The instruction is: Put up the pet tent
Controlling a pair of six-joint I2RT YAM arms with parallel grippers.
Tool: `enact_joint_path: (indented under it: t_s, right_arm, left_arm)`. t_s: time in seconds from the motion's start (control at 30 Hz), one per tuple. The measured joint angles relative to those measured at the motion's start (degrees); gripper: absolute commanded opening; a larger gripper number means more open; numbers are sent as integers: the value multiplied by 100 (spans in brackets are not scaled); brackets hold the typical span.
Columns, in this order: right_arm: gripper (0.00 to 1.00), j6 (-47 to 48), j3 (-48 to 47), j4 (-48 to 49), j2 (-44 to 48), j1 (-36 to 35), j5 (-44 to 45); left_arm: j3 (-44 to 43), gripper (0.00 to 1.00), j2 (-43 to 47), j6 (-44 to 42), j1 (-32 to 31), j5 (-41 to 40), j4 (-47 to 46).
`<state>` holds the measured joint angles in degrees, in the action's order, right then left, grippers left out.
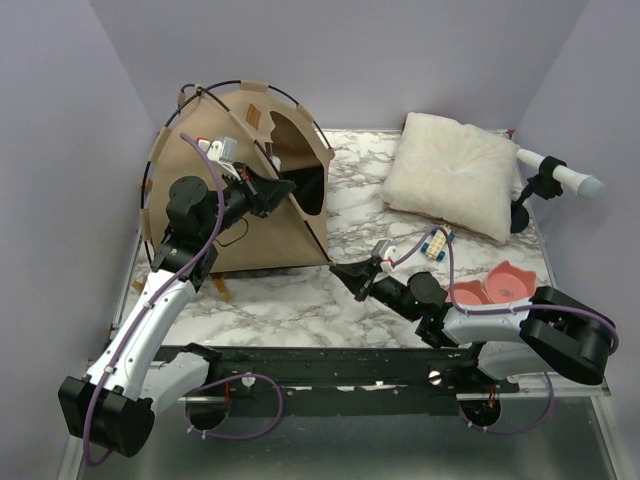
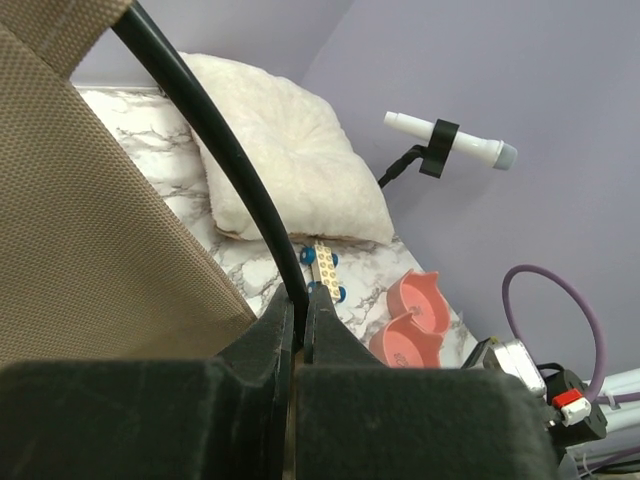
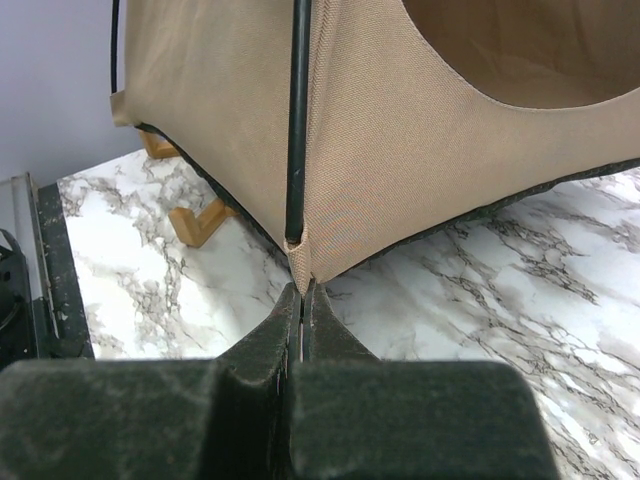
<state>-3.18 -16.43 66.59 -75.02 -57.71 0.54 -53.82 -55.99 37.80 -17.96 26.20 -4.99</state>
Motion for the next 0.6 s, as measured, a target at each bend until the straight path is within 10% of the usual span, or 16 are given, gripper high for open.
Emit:
enact_joint_path:
  t_s: [0.6]
  right_arm:
    - [1,-90,-2,-374,-31,0,-28]
  left_arm:
    - [566,0,-31,-26,0,22,-444]
